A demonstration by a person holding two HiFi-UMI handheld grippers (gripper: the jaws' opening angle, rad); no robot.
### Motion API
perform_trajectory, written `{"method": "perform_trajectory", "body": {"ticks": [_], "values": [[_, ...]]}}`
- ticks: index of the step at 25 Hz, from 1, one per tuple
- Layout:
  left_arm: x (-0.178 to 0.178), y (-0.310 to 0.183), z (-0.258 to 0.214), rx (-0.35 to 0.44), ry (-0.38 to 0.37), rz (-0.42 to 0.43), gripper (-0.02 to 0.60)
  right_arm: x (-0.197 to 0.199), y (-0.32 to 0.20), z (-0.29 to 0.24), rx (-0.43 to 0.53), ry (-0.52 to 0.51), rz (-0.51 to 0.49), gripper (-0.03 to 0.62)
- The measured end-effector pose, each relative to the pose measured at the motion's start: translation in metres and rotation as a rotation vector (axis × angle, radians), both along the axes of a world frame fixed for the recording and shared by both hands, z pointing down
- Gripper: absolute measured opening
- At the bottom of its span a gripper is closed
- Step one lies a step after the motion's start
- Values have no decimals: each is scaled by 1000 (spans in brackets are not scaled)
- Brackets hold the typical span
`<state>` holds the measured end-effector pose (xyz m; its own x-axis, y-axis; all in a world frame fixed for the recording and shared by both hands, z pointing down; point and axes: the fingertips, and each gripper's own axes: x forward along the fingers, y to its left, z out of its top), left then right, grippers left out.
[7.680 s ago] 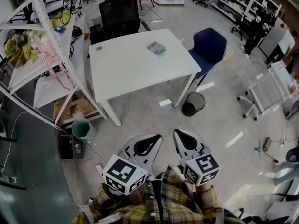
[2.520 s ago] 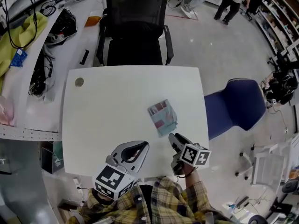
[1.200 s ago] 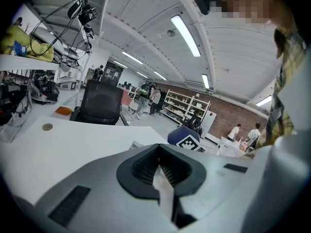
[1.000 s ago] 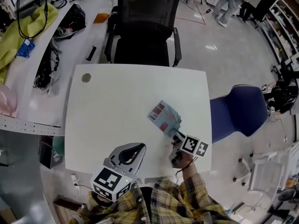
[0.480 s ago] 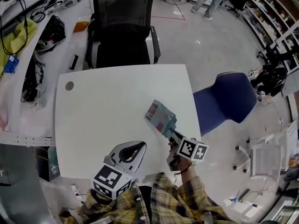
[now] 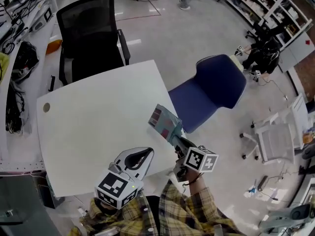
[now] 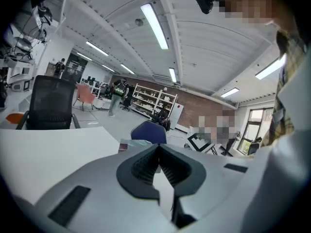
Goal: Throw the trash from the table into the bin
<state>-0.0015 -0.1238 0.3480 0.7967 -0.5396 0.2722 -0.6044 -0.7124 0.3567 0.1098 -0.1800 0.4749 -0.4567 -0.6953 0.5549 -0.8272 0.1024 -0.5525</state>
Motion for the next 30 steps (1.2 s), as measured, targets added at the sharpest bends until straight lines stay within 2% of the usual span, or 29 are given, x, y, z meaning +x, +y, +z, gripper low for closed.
{"method": "perform_trajectory", "body": {"ticks": [9,16,23,30], "values": [[151,43,-21,28,16,94,8,145,46,-40,64,34,50,0],[247,76,-36,48,57,53,8,250,86,-54,77,82,21,0],[295,101,-21,22,41,37,8,305,121,-30,27,97,0,0],[297,93,-7,-21,19,49,8,306,134,6,-58,95,17,0]]}}
